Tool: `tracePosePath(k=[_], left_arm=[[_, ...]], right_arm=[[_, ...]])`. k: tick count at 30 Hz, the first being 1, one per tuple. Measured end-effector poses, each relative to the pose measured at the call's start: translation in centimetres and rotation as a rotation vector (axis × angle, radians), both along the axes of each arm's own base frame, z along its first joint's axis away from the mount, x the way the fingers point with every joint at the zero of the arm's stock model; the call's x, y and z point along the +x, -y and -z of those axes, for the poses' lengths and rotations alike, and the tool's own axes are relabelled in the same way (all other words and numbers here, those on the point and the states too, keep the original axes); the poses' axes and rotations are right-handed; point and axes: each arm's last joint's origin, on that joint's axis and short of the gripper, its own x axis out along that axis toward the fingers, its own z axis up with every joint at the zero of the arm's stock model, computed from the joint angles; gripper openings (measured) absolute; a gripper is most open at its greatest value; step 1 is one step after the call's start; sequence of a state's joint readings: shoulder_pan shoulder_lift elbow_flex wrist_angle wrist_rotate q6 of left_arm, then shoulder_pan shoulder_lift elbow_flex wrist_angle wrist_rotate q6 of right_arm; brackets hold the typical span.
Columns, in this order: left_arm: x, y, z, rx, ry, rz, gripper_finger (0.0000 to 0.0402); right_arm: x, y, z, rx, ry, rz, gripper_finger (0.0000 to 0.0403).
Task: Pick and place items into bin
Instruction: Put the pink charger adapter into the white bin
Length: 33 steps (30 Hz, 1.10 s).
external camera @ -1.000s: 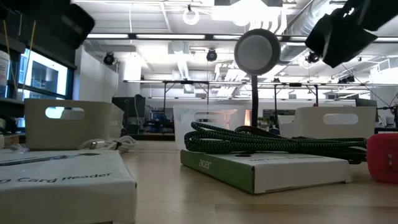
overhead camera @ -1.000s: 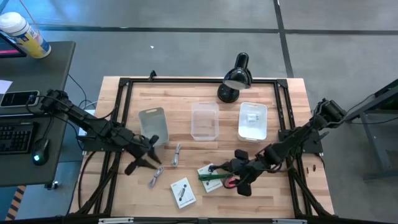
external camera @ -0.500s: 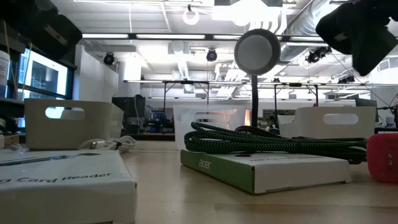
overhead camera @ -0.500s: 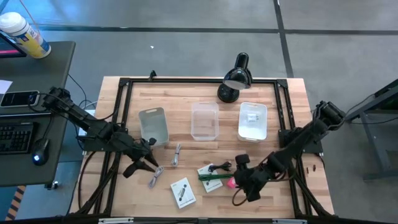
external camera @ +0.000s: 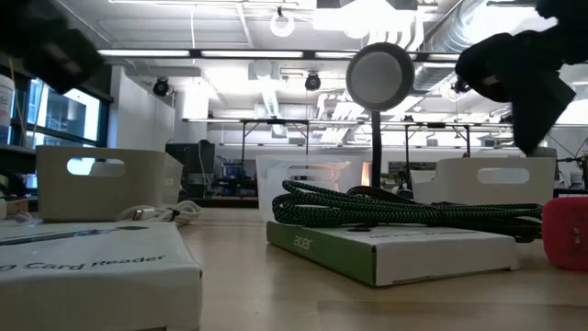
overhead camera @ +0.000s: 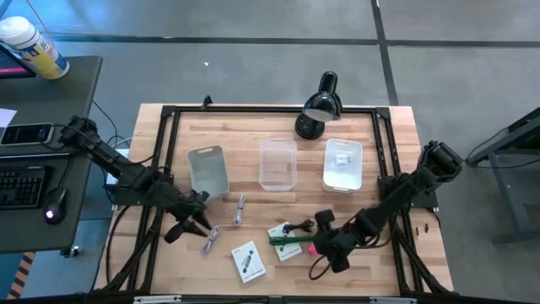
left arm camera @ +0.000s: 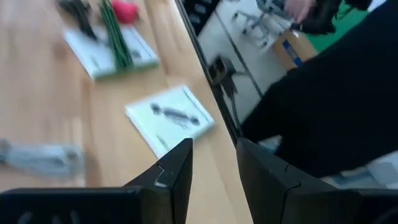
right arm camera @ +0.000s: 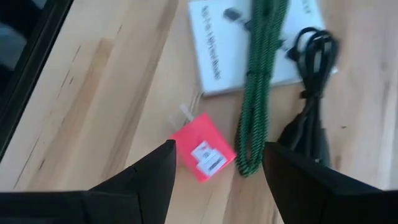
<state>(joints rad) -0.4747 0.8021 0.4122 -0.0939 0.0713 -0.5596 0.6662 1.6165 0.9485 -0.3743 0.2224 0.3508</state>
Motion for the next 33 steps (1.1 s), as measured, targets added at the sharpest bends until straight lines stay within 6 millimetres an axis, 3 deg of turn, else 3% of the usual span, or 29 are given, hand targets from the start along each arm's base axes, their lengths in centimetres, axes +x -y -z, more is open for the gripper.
tracePosePath(k=[8,12,20,26,33], left_arm=[[-2.3,3.2,1.0,-0.078,-0.171,-0.045,0.0087],[-2.3,4.5,0.7,-0.040,-0.224,-0.133,0.0074],[-0.1,6.9,-0.2,0.165,-0.482,-0.301,0.0069],[2.1,9.2,0.6,0.288,-0.611,-0.372,0.0077],[3.7,10.4,2.3,0.313,-0.688,-0.387,0.0142]], right_arm=[[0.1,0.0,-0.1,-0.014,0.029,0.037,0.0222],[0.1,0.2,-0.1,-0.023,0.034,0.073,0.0215],[-0.3,0.3,0.1,-0.038,0.006,0.117,0.0212],[-1.0,-0.3,0.2,-0.043,-0.020,0.084,0.0209],[-1.7,-0.5,0.1,-0.050,-0.046,0.083,0.0206]])
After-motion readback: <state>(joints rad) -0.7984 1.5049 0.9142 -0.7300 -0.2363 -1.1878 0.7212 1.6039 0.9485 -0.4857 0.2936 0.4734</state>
